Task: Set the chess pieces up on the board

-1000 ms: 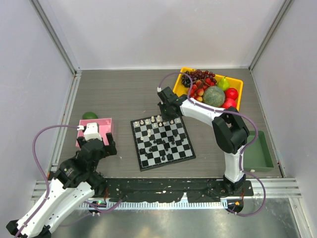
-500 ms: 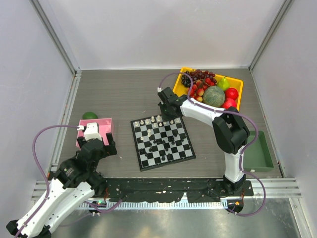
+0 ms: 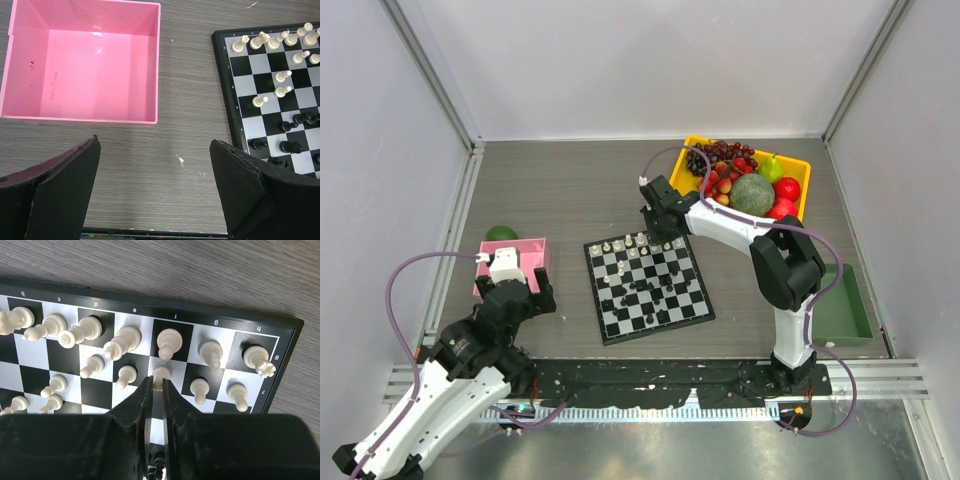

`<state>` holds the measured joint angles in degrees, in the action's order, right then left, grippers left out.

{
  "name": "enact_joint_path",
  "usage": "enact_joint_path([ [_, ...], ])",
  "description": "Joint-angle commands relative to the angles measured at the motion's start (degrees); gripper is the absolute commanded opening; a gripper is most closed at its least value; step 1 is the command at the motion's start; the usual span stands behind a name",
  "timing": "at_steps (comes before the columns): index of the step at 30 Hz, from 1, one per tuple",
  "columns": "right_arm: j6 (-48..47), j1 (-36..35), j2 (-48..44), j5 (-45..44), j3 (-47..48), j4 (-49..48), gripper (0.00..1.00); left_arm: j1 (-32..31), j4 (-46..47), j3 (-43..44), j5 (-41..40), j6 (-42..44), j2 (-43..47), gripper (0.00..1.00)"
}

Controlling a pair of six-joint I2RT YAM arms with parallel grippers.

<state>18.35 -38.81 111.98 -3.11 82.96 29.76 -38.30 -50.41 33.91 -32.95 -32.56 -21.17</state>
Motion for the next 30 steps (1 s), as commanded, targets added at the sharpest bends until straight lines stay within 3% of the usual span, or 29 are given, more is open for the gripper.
enact_joint_path([
  [1, -0.60, 0.22, -2.65, -1.11, -0.78, 0.92, 0.18, -0.19, 2.42, 0.19, -0.71, -0.23, -0.37, 0.99],
  [20, -0.59, 0.22, -2.91, -0.84, -0.61, 1.53, 0.17, -0.19, 2.34, 0.19, -0.71, -0.14, -0.45, 0.99],
  [30, -0.95, -0.13, -3.44, 1.62, 1.76, 1.36, 0.35, -0.10, 2.34, 0.28, -0.71, -0.05, -0.28, 0.99],
])
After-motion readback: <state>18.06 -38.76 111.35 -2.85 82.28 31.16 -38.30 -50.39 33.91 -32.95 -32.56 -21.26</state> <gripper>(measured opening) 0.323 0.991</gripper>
